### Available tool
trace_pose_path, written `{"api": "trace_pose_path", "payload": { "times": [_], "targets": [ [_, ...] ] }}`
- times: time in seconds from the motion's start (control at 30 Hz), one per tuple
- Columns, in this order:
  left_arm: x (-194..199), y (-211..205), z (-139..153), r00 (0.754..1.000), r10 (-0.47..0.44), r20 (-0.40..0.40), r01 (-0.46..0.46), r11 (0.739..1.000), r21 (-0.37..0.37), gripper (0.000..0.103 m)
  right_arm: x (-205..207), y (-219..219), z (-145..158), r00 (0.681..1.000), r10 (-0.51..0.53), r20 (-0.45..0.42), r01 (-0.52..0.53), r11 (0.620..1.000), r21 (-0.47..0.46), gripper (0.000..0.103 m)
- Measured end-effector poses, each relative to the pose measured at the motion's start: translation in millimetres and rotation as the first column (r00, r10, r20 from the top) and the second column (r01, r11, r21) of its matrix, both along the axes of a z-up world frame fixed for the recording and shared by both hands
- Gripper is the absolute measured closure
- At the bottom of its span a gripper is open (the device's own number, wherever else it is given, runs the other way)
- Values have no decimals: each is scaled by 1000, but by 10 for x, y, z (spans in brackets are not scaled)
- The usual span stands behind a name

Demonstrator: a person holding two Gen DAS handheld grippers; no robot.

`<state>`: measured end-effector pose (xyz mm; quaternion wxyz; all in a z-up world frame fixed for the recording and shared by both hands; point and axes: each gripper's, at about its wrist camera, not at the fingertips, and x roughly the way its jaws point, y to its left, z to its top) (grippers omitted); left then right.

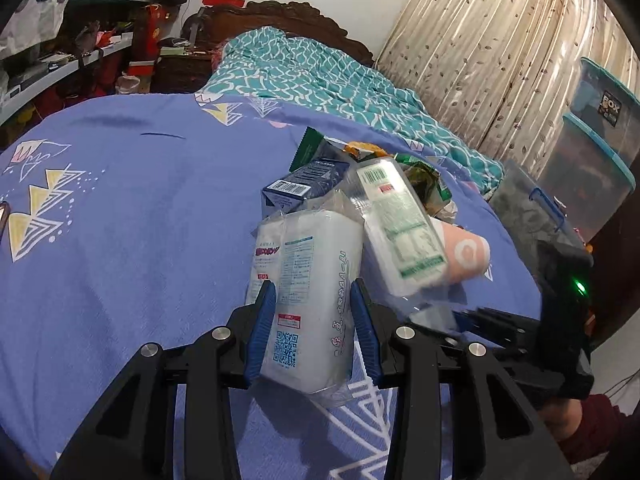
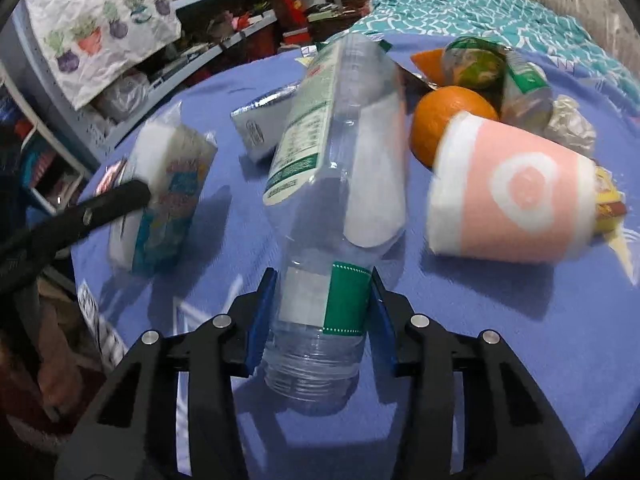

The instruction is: Collect trash

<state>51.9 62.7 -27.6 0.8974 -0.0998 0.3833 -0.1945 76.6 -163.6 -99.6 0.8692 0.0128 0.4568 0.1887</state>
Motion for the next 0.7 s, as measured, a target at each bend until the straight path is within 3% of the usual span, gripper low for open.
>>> {"api": "trace_pose_path", "payload": {
  "times": [0.2, 0.47, 0.6, 0.7],
  "targets": [
    [-12, -126, 1, 999, -32, -2, 32, 999, 12, 66, -481, -337, 79, 997, 28, 70, -16, 986, -164, 60],
    [-31, -344, -13, 999, -50, -3, 50, 997, 60, 65, -623, -554, 133, 991, -28, 133, 54, 978, -201, 54],
    [-56, -351, 5, 999, -32, -3, 32, 997, 77, 64, -664, -518, 106, 988, -14, 153, 44, 980, -195, 39],
    [-52, -330, -4, 1000, -18, -8, 19, 995, 95, 60, -668, -446, 130, 984, -3, 178, 38, 980, -193, 35]
  ]
}}
